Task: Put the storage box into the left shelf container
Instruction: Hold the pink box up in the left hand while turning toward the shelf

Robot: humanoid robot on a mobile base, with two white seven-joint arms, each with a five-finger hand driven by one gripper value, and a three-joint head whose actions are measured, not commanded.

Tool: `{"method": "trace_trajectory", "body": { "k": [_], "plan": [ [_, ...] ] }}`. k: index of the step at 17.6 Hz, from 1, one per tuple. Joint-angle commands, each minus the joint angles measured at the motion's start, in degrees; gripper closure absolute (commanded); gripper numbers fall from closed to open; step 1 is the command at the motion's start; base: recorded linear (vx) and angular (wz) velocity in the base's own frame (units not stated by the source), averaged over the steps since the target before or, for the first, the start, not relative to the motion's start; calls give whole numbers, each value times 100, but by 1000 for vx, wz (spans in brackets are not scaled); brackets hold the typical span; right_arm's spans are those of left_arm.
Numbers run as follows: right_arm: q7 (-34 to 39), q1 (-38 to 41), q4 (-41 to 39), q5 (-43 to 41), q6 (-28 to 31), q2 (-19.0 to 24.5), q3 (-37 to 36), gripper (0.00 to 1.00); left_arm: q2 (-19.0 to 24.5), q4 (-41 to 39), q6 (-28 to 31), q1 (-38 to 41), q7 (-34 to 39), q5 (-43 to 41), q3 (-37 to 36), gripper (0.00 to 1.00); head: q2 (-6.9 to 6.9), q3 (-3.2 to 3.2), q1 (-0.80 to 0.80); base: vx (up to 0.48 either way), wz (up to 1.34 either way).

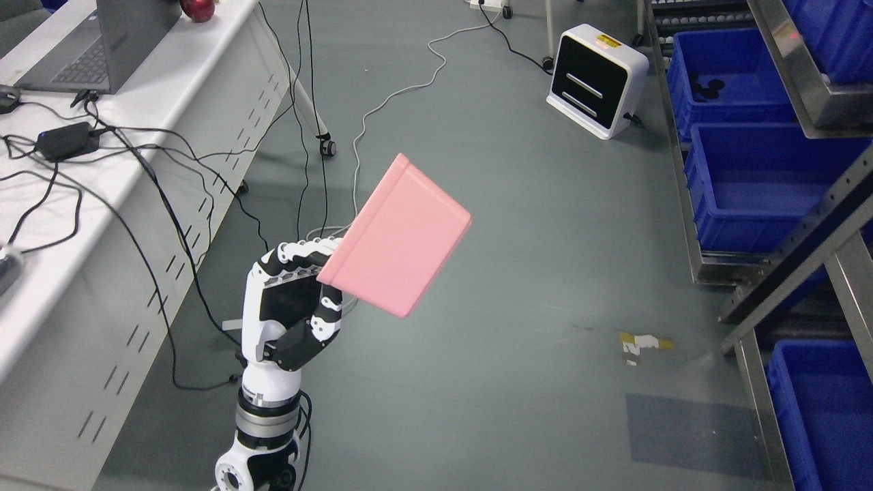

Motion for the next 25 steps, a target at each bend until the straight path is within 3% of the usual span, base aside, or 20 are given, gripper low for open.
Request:
{"method": "trace_trajectory", "body": {
  "k": [1, 11, 21, 25],
  "plan": [
    [-3, 53, -100, 9, -5, -100, -26, 0, 100, 1, -7, 225, -206, -22, -98, 99, 0, 0, 0, 642, -12],
    [-3, 53, -100, 9, -5, -100, -26, 0, 100, 106, -7, 770, -356, -119, -537, 99, 0, 0, 0, 541, -520],
    [-3, 53, -100, 9, -5, -100, -26, 0, 100, 800, -7, 1227, -356, -532, -678, 99, 0, 0, 0, 253, -1084],
    [-3, 53, -100, 9, -5, -100, -26, 0, 100, 1248, 98, 1201, -347, -847, -205, 99, 0, 0, 0, 147, -997]
  ]
}}
